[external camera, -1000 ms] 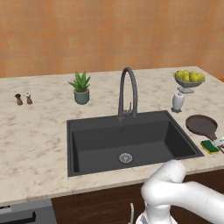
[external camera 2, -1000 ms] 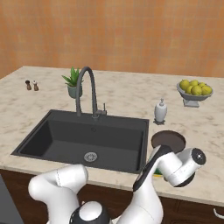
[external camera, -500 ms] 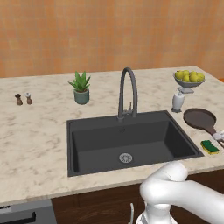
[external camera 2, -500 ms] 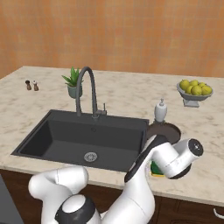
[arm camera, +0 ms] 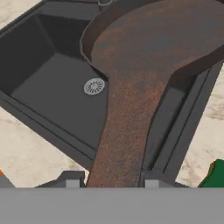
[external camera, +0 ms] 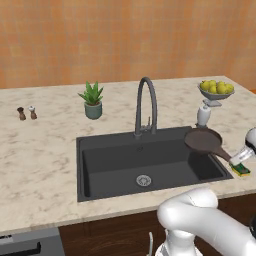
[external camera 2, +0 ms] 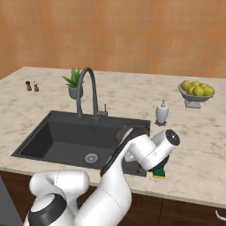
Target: Pick the pan and sponge and place them into the sink. Then turn on the water.
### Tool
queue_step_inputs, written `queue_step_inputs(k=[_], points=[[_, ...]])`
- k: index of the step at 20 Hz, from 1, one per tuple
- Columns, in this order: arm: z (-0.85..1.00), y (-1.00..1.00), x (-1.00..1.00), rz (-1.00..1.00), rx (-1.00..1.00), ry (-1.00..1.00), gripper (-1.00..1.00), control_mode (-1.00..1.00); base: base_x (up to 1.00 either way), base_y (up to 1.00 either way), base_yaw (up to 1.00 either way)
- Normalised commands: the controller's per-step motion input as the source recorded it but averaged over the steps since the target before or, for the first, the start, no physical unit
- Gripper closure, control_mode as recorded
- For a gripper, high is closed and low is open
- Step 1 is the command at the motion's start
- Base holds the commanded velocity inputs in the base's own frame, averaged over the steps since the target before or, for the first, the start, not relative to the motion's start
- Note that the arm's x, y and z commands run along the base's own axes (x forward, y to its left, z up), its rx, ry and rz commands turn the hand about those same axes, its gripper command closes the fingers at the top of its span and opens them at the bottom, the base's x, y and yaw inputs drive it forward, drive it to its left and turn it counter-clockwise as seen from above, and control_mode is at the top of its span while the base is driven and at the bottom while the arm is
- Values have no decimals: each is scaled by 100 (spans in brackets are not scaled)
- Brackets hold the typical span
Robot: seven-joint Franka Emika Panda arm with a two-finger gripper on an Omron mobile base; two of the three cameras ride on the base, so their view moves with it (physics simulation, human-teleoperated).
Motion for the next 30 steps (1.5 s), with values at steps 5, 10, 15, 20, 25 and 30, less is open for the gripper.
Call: queue_step_inputs(k=[5, 10, 15, 20, 25, 30], points=[[3, 90, 5, 49, -16, 0, 100, -100, 0, 0, 0], [0, 52, 19, 52, -13, 0, 100, -100, 0, 0, 0], [0, 33, 38, 41, -6, 2, 100, -100, 0, 0, 0], [0, 8, 35, 18, -2, 8, 100, -100, 0, 0, 0], [-9, 0, 26, 4, 0, 0, 100, -100, 0, 0, 0], [-36, 14, 25, 3, -1, 0, 100, -100, 0, 0, 0]])
